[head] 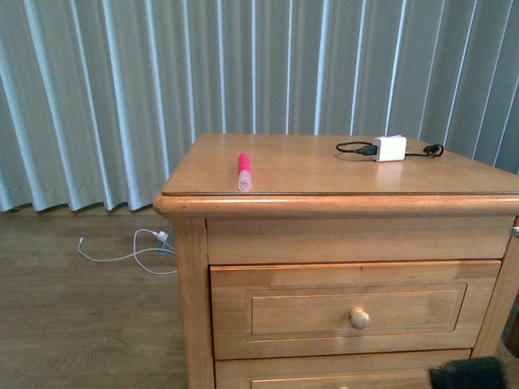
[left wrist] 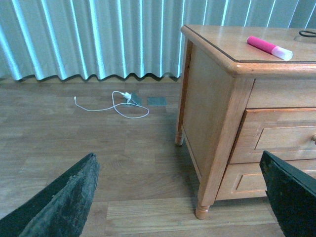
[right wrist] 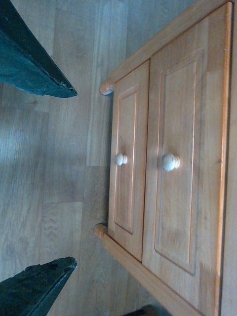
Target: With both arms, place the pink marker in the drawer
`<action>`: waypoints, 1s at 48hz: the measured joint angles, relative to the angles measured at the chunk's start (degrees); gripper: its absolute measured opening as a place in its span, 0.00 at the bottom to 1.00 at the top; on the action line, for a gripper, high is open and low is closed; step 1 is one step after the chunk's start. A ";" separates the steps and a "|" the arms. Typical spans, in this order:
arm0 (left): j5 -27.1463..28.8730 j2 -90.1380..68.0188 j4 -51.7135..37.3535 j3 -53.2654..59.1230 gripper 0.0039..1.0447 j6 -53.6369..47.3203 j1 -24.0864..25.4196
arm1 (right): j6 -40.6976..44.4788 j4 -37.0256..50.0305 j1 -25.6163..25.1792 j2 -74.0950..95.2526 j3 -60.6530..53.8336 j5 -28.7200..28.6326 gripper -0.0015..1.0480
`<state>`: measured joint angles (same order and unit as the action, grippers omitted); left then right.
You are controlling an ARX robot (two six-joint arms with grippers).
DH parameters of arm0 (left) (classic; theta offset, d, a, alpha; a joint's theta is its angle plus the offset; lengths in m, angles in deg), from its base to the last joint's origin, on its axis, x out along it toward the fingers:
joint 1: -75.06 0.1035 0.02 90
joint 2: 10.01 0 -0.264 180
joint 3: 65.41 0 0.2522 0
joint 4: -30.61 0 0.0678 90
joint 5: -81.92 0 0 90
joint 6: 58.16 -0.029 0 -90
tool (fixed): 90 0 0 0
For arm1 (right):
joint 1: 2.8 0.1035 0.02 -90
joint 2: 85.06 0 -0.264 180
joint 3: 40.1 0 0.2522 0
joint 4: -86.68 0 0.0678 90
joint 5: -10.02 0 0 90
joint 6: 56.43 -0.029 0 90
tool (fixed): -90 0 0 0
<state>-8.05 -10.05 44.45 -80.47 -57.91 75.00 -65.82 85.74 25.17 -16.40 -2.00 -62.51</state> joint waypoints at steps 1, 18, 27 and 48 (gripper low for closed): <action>0.00 0.00 0.00 0.00 0.94 0.00 0.00 | -0.35 0.13 0.50 1.97 1.07 0.17 0.92; 0.00 0.00 0.00 0.00 0.94 0.00 0.00 | -2.95 2.43 2.43 26.82 17.97 5.70 0.92; 0.00 0.00 0.00 0.00 0.94 0.00 0.00 | -1.75 4.59 1.33 35.50 25.27 6.58 0.92; 0.00 0.00 0.00 0.00 0.94 0.00 0.00 | 3.67 10.88 -4.04 51.08 36.81 1.86 0.92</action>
<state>-8.05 -10.05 44.45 -80.47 -57.91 75.00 -62.14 96.63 21.13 34.68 34.80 -60.65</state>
